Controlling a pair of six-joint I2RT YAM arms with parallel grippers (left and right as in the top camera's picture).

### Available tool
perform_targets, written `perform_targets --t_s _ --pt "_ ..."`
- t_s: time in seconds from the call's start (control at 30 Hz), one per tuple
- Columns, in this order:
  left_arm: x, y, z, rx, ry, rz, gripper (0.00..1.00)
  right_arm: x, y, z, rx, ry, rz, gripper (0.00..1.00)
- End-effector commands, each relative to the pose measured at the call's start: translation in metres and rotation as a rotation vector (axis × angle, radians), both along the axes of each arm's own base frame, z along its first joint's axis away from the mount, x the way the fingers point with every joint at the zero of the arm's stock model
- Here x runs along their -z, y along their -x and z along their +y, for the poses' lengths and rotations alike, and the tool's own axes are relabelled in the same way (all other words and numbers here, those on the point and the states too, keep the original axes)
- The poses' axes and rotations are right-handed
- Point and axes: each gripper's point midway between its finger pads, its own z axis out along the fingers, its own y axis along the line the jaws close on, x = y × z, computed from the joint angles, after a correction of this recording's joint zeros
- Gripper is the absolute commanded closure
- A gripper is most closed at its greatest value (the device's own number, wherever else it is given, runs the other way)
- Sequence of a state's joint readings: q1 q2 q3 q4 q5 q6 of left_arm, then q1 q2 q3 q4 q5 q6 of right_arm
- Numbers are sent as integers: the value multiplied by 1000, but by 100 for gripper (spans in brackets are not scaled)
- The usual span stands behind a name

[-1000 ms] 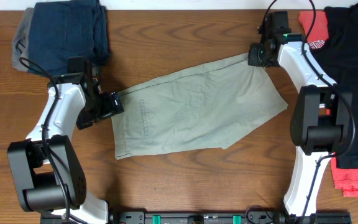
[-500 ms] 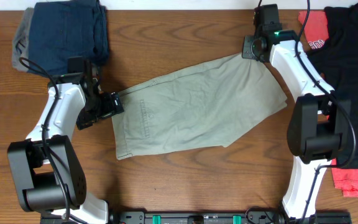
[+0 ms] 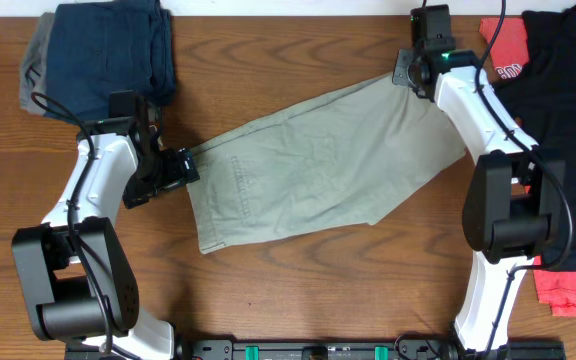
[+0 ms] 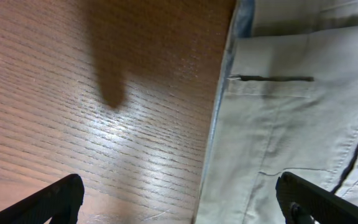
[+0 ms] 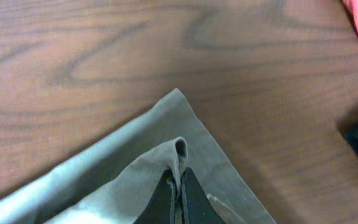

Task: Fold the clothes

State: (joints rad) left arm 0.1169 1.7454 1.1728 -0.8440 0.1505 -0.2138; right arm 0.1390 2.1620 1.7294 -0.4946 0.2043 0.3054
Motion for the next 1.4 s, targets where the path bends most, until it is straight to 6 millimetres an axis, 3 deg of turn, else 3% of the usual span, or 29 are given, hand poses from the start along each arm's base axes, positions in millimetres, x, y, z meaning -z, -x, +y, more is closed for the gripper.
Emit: perform_targets --t_s 0.0,0.07,0.1,0.13,0.17,0.2,0.23,0.37,0.43,0.5,0.6,0.73,0.8,0.87,0.9,0.97,1.37 --pt "1 2 0 -12 0 7 0 15 1 -12 44 18 -9 99" --pt "1 2 0 -12 0 7 0 20 -2 -12 44 16 -25 89" --pt "1 2 0 -12 0 7 0 21 -3 -12 44 16 -31 76" --pt "1 2 0 -12 0 7 0 22 -3 -12 43 19 -35 61" --pt "1 2 0 -12 0 7 0 21 -4 -18 60 35 -39 36" --pt "1 2 0 -12 0 7 0 20 -4 -21 70 48 -41 18" --pt "1 2 0 -12 0 7 0 16 -3 -26 83 62 -41 4" --pt "1 2 0 -12 0 7 0 -2 3 -36 85 78 -11 1" --pt "1 2 0 -16 1 7 0 -12 8 -35 69 60 20 3" --pt "1 2 0 -23 2 8 0 -19 17 -29 17 38 69 13" --pt "0 1 -4 -24 26 6 0 -16 39 -23 -22 14 166 39" --pt "-1 0 -13 -20 82 0 2 3 71 -20 -19 -15 311 76" --pt "-2 0 -19 -18 115 -1 21 13 83 -16 -31 -45 367 87" --pt "-4 0 -26 -14 155 -4 52 22 93 -11 -45 -73 409 94" --pt "-4 0 -28 -12 165 -5 69 27 97 -9 -49 -82 424 96" --pt "-5 0 -35 -1 185 -6 92 37 103 -7 -56 -97 442 97" --pt "-6 4 -96 150 212 0 94 88 136 -2 -19 -154 523 97"
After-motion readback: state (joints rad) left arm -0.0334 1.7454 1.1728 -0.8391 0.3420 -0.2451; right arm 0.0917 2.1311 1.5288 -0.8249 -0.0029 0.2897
